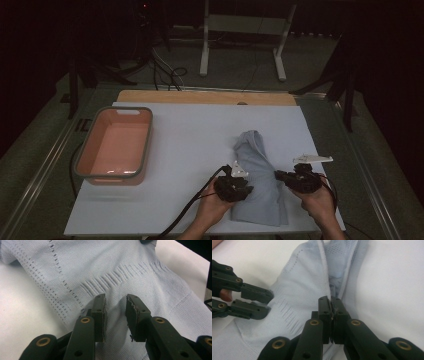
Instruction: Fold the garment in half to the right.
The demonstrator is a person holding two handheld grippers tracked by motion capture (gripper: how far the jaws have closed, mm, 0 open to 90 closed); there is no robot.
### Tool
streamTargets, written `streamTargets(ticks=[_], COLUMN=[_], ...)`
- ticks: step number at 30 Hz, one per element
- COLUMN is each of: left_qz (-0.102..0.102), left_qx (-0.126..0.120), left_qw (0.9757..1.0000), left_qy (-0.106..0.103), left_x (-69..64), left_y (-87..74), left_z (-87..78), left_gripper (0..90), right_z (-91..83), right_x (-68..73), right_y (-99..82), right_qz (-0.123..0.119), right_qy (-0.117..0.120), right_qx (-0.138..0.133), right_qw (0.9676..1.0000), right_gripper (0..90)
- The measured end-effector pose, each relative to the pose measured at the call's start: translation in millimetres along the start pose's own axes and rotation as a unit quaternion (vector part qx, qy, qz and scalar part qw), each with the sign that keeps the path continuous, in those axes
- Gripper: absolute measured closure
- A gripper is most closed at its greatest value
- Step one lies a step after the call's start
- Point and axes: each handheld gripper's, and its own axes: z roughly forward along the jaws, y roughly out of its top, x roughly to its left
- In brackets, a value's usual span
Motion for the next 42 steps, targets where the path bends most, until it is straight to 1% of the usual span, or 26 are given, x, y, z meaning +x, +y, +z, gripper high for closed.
streamTargets(ticks=[2,5,8,10,11,12,14,15,16,17,18,20,21,22,23,28,29,33,35,37,39,42], left_qz=[0.000,0.000,-0.001,-0.001,0.000,-0.001,-0.002,-0.002,-0.002,-0.002,-0.002,-0.002,0.000,0.000,-0.003,0.000,0.000,0.001,0.001,-0.001,-0.001,-0.001], left_qx=[0.000,-0.001,-0.002,-0.002,0.000,0.001,0.000,0.000,0.001,0.001,0.000,0.000,0.001,0.002,0.000,0.003,0.002,0.004,0.005,0.005,0.005,0.006], left_qw=[1.0000,1.0000,1.0000,1.0000,1.0000,1.0000,1.0000,1.0000,1.0000,1.0000,1.0000,1.0000,1.0000,1.0000,1.0000,1.0000,1.0000,1.0000,1.0000,1.0000,1.0000,1.0000], left_qy=[0.000,-0.002,-0.003,-0.003,-0.002,-0.002,-0.003,-0.003,-0.003,-0.003,-0.003,-0.003,-0.002,-0.002,-0.002,-0.002,-0.001,-0.002,-0.003,-0.003,-0.004,-0.006], left_x=[0.0,-0.7,-1.5,-1.6,-1.6,-1.6,-1.3,-1.3,-1.2,-1.2,-1.4,-1.4,-1.4,-1.3,-1.6,-1.7,-1.9,-3.1,-3.1,-3.2,-3.8,-3.8], left_y=[0.0,-0.1,-0.3,-0.4,-0.6,-0.9,-1.0,-1.0,-1.0,-1.0,-1.1,-1.1,-1.1,-1.1,-1.1,-1.5,-1.6,-2.1,-2.1,-2.2,-2.4,-2.5], left_z=[0.0,-0.1,0.6,1.0,1.5,1.8,1.9,1.9,2.1,2.1,2.2,2.2,2.2,2.2,2.5,3.0,3.2,4.0,4.3,4.6,5.1,5.7], left_gripper=[70.5,70.5,70.5,70.5,70.5,70.5,70.5,70.5,70.5,70.5,70.5,70.6,70.6,70.7,70.7,70.8,70.8,71.0,71.0,71.2,71.5,71.8], right_z=[0.7,3.5,5.6,6.3,6.5,6.6,6.0,6.0,5.7,5.7,5.9,6.7,6.7,10.0,11.1,18.4,20.7,32.1,37.8,43.4,50.2,58.1], right_x=[-0.5,-3.6,-5.9,-6.1,-5.2,-3.5,-2.8,-2.8,-2.5,-2.5,-2.1,-0.9,-0.9,2.4,3.7,9.3,10.4,12.2,13.2,12.8,10.8,8.4], right_y=[-0.2,-3.1,-6.0,-6.2,-5.9,-3.6,-1.0,-1.0,0.7,0.7,3.9,6.7,6.7,14.5,17.4,35.5,39.5,53.7,59.8,65.0,68.8,71.4], right_qz=[0.001,0.002,0.010,0.008,0.008,0.003,0.004,0.004,0.003,0.003,0.001,0.001,0.001,-0.005,-0.006,-0.020,-0.017,-0.022,-0.022,-0.021,-0.015,-0.010], right_qy=[0.000,-0.016,-0.017,-0.016,-0.016,-0.019,-0.017,-0.017,-0.018,-0.018,-0.020,-0.021,-0.021,-0.020,-0.018,-0.017,-0.016,-0.022,-0.031,-0.033,-0.037,-0.044], right_qx=[0.002,0.015,0.026,0.027,0.028,0.020,0.013,0.013,0.009,0.009,0.004,-0.001,-0.001,-0.009,-0.012,-0.023,-0.025,-0.027,-0.027,-0.026,-0.023,-0.018], right_qw=[1.0000,0.9998,0.9995,0.9995,0.9995,0.9996,0.9998,0.9998,0.9998,0.9998,0.9998,0.9998,0.9998,0.9997,0.9997,0.9994,0.9994,0.9991,0.9989,0.9989,0.9989,0.9988], right_gripper=[87.9,87.9,87.8,87.4,85.9,75.6,68.1,68.1,65.2,65.2,62.5,62.5,59.4,56.6,56.4,57.0,57.4,59.9,61.3,64.5,69.2,71.0])
